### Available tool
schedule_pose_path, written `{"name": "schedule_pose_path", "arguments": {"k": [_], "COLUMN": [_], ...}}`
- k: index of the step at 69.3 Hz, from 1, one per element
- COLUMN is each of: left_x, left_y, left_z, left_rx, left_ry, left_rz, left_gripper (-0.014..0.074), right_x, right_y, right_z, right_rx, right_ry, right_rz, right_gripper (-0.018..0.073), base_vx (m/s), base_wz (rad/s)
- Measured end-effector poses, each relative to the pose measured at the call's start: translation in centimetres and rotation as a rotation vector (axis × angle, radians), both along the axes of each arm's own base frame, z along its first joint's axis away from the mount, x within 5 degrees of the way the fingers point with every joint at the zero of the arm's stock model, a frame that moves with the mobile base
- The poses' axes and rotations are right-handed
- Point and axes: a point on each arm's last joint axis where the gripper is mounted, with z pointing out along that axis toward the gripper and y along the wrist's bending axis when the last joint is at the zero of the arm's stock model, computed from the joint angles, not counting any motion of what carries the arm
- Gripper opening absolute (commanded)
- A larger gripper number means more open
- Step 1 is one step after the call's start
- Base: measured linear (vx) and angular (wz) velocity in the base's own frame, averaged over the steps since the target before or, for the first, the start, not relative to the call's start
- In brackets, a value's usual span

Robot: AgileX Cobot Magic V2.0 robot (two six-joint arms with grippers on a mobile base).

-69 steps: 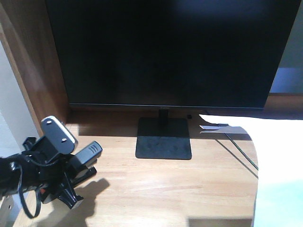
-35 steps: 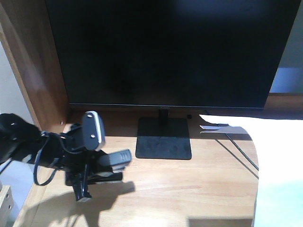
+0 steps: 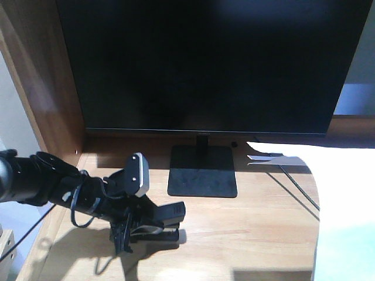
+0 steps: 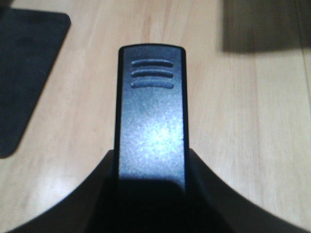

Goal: Grab stapler and paper to desk for stapling
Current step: 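Lower the black stapler onto the desktop with the left gripper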

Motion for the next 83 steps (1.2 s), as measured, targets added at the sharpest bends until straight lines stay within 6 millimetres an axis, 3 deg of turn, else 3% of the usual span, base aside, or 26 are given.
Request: {"name": "schedule_pose_path", "arguments": {"k": [14,39,52,63,83], "left_x": [-0.1,0.0,0.0,0.0,-0.2], "left_y": [-0.7,-1.1,-1.1,-1.1,-1.4], "left_z": [-2.1,-3.3,-3.3,-3.3,-3.3], "left_rx": [0.018,0.018,0.021,0.021,0.017], "left_ry": [0.055,0.083,0.081,0.081,0.085], "left_rz": [-0.012,-0.011,-0.01,-0.01,-0.022], "left_gripper": [-0.0006,0.0001,0.0062,0.0204,0.0574], "right_x": [0.0,0.0,0.0,0.0,0.0], "right_y": [0.0,0.0,0.0,0.0,0.0], "right_z": [0.0,0.0,0.0,0.0,0.0], "right_rx": [0.0,0.0,0.0,0.0,0.0], "right_ry": [0.0,0.0,0.0,0.0,0.0], "right_rz": [0.0,0.0,0.0,0.0,0.0], "right_gripper": [-0.0002,-0.0002,-0.0002,-0.0002,-0.0002], "base_vx": [0.0,0.0,0.0,0.0,0.0], "base_wz": [0.0,0.0,0.0,0.0,0.0]}}
